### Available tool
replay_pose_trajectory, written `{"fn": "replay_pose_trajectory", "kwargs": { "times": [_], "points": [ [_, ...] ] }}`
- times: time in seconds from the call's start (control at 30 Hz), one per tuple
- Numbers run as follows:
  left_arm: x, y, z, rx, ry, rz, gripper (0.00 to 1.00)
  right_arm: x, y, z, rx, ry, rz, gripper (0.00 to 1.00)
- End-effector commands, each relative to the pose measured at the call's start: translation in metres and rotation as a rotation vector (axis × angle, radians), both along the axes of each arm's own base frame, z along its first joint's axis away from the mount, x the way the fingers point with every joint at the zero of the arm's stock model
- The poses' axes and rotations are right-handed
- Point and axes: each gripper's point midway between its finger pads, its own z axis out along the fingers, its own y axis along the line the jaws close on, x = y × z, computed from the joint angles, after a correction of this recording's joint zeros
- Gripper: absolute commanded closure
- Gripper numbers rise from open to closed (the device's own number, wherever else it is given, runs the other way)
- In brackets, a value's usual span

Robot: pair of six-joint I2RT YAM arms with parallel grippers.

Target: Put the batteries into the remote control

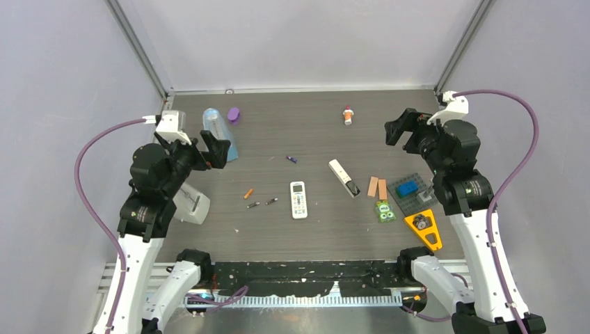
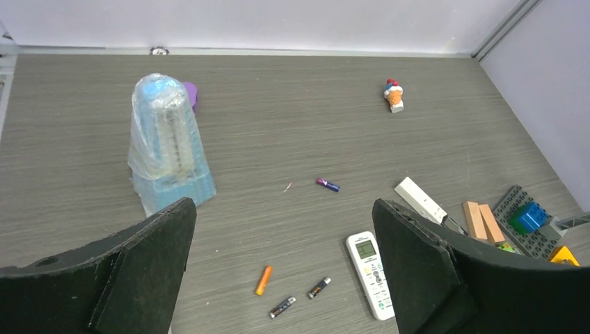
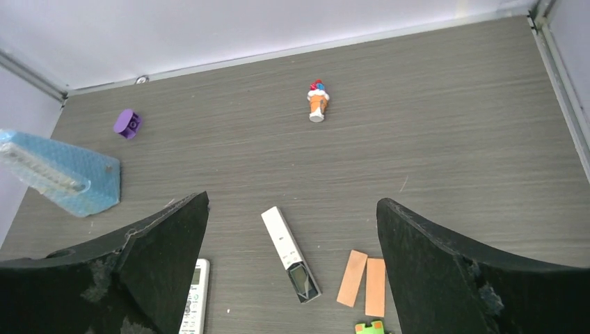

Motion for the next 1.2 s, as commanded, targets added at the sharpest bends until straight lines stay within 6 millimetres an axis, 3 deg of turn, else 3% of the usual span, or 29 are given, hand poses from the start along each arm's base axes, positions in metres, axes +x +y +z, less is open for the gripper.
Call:
{"fn": "replay_pose_trajectory", "kwargs": {
  "times": [0.0, 0.17, 0.33, 0.4, 0.53, 0.77, 0.9, 0.93, 1.03, 1.07, 1.1, 1.17],
  "points": [
    [0.001, -0.001, 0.000, -0.059, 0.017, 0.020, 0.00, 0.000, -0.013, 0.010, 0.043, -0.072, -0.092, 0.05],
    [0.003, -0.022, -0.015, -0.167, 0.072, -0.056, 0.01, 0.001, 0.006, 0.021, 0.162, -0.040, -0.030, 0.05],
    [-0.001, -0.043, -0.030, -0.217, 0.126, -0.163, 0.00, 0.005, 0.039, 0.004, 0.234, 0.064, 0.112, 0.01],
    [-0.007, -0.057, -0.037, -0.228, 0.146, -0.258, 0.00, 0.005, 0.051, -0.016, 0.242, 0.108, 0.145, 0.00],
    [-0.020, -0.087, -0.054, -0.228, 0.215, -0.411, 0.01, -0.005, 0.101, -0.044, 0.165, 0.183, 0.247, 0.00],
    [-0.015, -0.103, -0.091, -0.155, 0.353, -0.380, 0.03, -0.013, 0.167, -0.115, 0.014, 0.354, 0.285, 0.03],
    [-0.002, -0.084, -0.107, -0.135, 0.368, -0.212, 0.04, -0.021, 0.193, -0.150, -0.061, 0.396, 0.189, 0.05],
    [0.000, -0.079, -0.108, -0.136, 0.364, -0.173, 0.03, -0.030, 0.208, -0.152, -0.074, 0.392, 0.216, 0.05],
    [0.003, -0.062, -0.108, -0.132, 0.339, -0.076, 0.03, -0.033, 0.231, -0.183, -0.145, 0.432, 0.198, 0.06],
    [0.003, -0.054, -0.108, -0.127, 0.335, -0.028, 0.03, -0.036, 0.241, -0.184, -0.157, 0.438, 0.208, 0.06],
    [0.004, -0.045, -0.108, -0.124, 0.326, 0.022, 0.02, -0.036, 0.246, -0.202, -0.196, 0.469, 0.190, 0.06],
    [0.002, -0.031, -0.106, -0.114, 0.306, 0.087, 0.00, -0.034, 0.257, -0.212, -0.228, 0.493, 0.173, 0.06]
  ]
}}
